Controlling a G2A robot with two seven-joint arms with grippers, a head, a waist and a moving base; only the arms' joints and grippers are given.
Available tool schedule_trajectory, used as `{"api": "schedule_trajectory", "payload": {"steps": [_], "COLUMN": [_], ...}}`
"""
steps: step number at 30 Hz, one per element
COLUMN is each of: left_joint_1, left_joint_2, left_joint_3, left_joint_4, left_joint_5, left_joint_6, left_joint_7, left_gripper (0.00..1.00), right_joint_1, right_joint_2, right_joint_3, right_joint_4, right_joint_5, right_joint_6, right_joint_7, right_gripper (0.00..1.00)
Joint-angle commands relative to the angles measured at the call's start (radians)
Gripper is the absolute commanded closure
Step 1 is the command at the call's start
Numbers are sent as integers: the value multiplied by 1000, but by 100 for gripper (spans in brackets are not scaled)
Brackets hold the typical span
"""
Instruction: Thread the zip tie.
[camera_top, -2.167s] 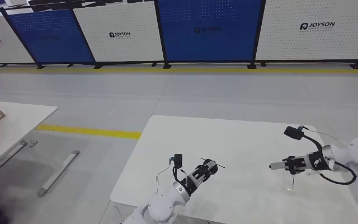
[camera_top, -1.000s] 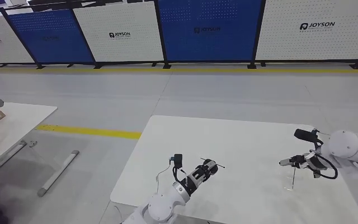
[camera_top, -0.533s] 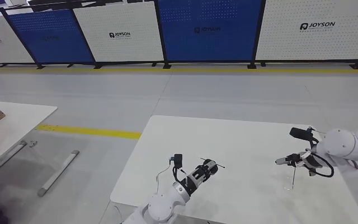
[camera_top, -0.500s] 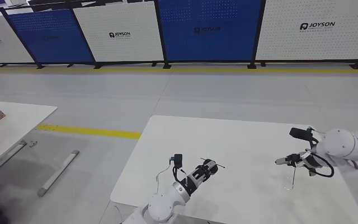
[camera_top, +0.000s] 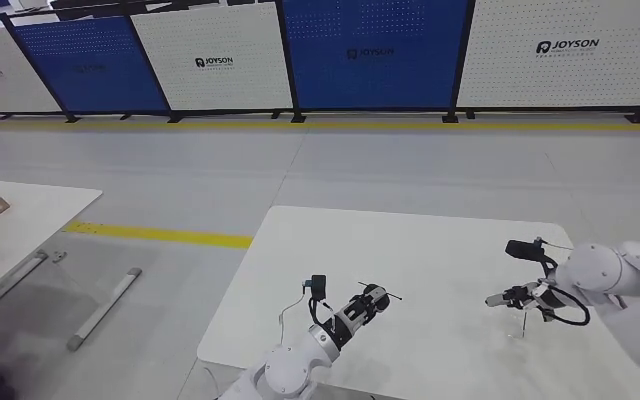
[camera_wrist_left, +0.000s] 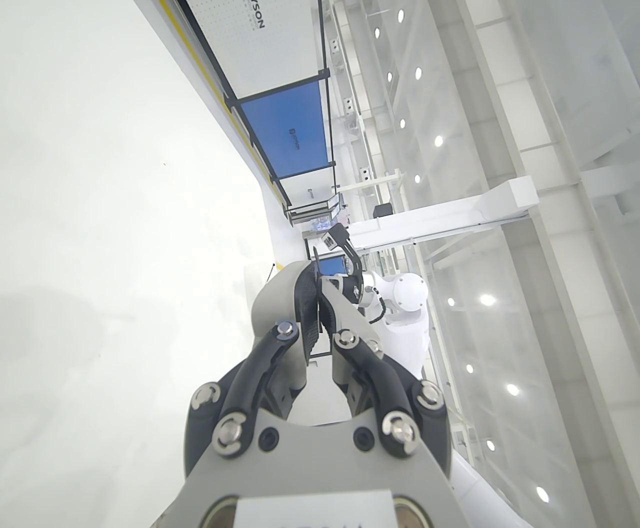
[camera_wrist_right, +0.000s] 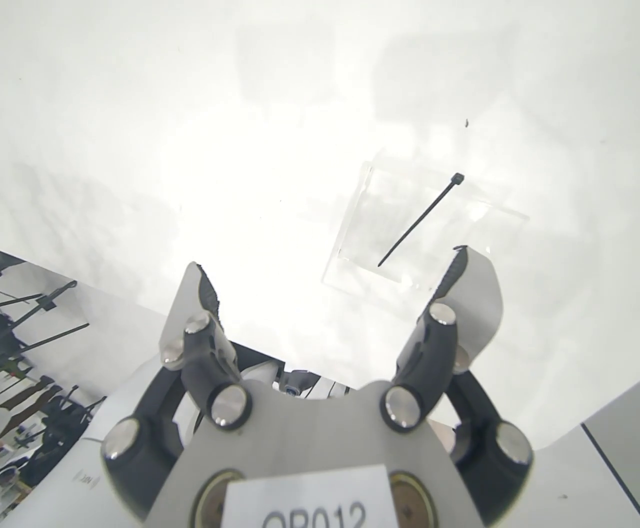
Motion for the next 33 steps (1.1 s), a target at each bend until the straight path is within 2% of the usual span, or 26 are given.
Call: {"api": "schedule_trajectory", "payload": {"steps": [1, 4, 9, 14, 16, 17, 19, 20, 21, 22, 33], "left_joint_1": [0, 0, 0, 0, 0, 0, 0, 0, 0, 0, 0], "left_joint_2": [0, 0, 0, 0, 0, 0, 0, 0, 0, 0, 0], "left_joint_3": [0, 0, 0, 0, 0, 0, 0, 0, 0, 0, 0], "left_joint_4": [0, 0, 0, 0, 0, 0, 0, 0, 0, 0, 0], "left_joint_5": [0, 0, 0, 0, 0, 0, 0, 0, 0, 0, 0], "left_joint_6": [0, 0, 0, 0, 0, 0, 0, 0, 0, 0, 0], "left_joint_7": [0, 0, 0, 0, 0, 0, 0, 0, 0, 0, 0], "left_gripper": [100, 100, 100, 100, 100, 100, 100, 100, 100, 100, 100], "right_joint_1": [0, -17, -37, -67, -73, -75, -76, -75, -73, -71, -53], "right_joint_2": [0, 1, 18, 39, 41, 41, 40, 38, 37, 35, 14], "right_joint_3": [0, 4, 51, 92, 96, 97, 95, 95, 94, 92, 71], "right_joint_4": [0, -7, -28, -56, -62, -65, -66, -60, -54, -48, 0], "right_joint_5": [0, -3, -14, -33, -44, -51, -61, -58, -60, -62, -97], "right_joint_6": [0, -13, 50, 65, 71, 78, 84, 83, 82, 84, 123], "right_joint_7": [0, -24, -25, 1, 15, 17, 17, 20, 22, 23, 38], "right_gripper": [0, 0, 0, 0, 16, 10, 14, 29, 51, 54, 55]}}
